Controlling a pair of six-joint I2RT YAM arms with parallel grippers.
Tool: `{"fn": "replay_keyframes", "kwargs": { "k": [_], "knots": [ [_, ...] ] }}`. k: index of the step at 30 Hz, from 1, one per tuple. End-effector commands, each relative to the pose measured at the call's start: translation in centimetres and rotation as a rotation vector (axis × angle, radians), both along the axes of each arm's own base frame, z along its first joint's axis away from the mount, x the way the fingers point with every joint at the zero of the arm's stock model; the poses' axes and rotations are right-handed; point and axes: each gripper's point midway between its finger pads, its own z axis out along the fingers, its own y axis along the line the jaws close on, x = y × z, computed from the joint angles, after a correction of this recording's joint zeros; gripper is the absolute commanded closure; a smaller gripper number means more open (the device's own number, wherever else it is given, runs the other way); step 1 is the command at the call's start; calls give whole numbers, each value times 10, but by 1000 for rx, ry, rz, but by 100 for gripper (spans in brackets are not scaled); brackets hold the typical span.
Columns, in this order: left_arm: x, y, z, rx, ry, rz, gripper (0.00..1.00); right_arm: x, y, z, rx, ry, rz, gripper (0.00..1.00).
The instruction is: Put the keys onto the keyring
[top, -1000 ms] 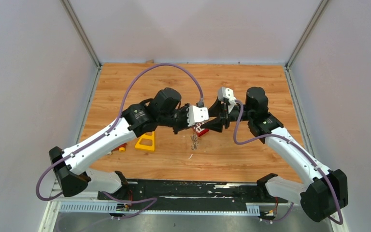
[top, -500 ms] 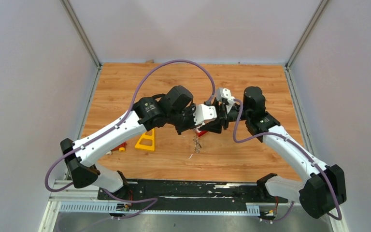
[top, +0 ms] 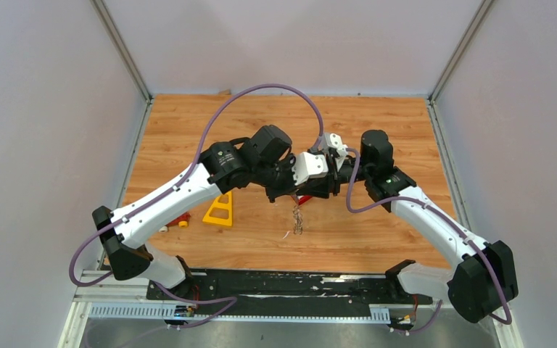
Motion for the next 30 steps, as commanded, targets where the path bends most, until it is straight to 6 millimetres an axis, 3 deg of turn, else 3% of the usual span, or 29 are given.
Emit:
{"fn": "replay_keyframes", "kwargs": {
  "k": [1, 4, 10, 17, 23, 26, 30],
  "knots": [
    [-2, -8, 18, -66, -3, 0, 100, -4, 2, 19, 37, -60, 27, 72],
    [-2, -8, 18, -68, -5, 0, 100, -5, 1, 21, 40, -68, 25, 76],
    [-2, -9, 17, -68, -4, 1, 100, -5, 1, 22, 41, -66, 23, 99],
    [-1, -8, 19, -88, -27, -13, 99, -1, -2, 27, 47, -90, -20, 100],
    [15, 6, 37, -215, -154, -13, 50, -7, -11, 50, 101, -97, -8, 100],
    [19, 14, 48, -306, -286, -64, 41, -16, -13, 57, 116, -85, 35, 100],
    [8, 13, 63, -428, -416, -153, 34, -23, -13, 59, 126, -67, 78, 100]
  ]
}}
